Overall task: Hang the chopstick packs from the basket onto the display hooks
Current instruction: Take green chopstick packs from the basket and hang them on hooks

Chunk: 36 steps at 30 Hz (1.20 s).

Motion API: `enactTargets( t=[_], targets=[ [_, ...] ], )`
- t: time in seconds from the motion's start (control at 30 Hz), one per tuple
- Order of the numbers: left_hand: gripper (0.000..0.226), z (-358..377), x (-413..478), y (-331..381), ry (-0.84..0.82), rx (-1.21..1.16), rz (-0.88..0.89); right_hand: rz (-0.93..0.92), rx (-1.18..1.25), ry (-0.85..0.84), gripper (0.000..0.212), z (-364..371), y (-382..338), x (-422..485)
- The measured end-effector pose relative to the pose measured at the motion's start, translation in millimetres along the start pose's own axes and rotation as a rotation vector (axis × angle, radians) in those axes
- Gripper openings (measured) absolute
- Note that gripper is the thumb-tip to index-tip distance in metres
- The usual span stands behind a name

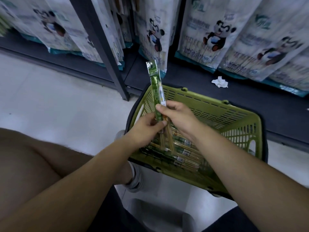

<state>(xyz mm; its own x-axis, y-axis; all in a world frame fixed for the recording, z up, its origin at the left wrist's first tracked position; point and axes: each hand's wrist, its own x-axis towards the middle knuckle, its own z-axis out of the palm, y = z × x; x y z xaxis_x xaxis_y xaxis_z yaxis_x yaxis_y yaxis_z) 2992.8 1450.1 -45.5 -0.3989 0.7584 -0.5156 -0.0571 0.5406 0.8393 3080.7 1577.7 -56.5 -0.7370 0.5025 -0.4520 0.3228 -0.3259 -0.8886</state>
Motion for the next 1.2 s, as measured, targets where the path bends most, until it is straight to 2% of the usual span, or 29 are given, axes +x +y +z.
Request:
enactTargets(
  t=[0.13, 0.2, 0.3, 0.37, 0.43, 0.5, 0.57, 0.63, 0.83, 1.03, 1.1, 1.2],
  targets=[
    [0.013, -8, 4, -8, -0.019, -0.019, 0.031, 0.125, 0.041, -0.017, 0.053, -15, 18, 11],
    [0.016, -12, 9, -13, 0.032, -0.151, -0.078, 0.22, -0.018, -0.003, 0.045, -28, 36, 15],
    [0.019, -18, 14, -21, 0.063, -0.288, -0.164, 0.248, -0.594, 0.076, 0.02, -52, 84, 20],
    [0.016, -20, 16, -29, 0.063, -0.309, -0.166, 0.224, -0.88, 0.072, 0.032, -64, 118, 21],
    [0.014, -19, 18, -37, 0.073, -0.353, -0.17, 0.227, -1.063, 0.014, 0.048, -70, 140, 22],
    [0.023, -17, 19, -42, 0.07, -0.363, -0.185, 0.253, -1.182, -0.039, 0.063, -70, 151, 27],
    [0.032, -15, 21, -45, 0.075, -0.358, -0.197, 0.259, -1.228, -0.023, 0.067, -66, 157, 31],
    [0.031, -13, 24, -47, 0.106, -0.377, -0.193, 0.24, -1.266, 0.016, 0.064, -62, 160, 34],
    [0.022, -15, 27, -47, 0.155, -0.392, -0.176, 0.24, -1.318, 0.033, 0.03, -61, 160, 37],
    [0.013, -10, 25, -48, 0.198, -0.507, -0.21, 0.166, -1.405, 0.019, 0.016, -67, 150, 33],
    [0.013, -10, 24, -46, 0.194, -0.496, -0.211, 0.164, -1.384, 0.015, 0.012, -71, 140, 32],
    [0.013, -10, 24, -44, 0.197, -0.498, -0.232, 0.131, -1.213, 0.031, 0.007, -74, 116, 31]
  ],
)
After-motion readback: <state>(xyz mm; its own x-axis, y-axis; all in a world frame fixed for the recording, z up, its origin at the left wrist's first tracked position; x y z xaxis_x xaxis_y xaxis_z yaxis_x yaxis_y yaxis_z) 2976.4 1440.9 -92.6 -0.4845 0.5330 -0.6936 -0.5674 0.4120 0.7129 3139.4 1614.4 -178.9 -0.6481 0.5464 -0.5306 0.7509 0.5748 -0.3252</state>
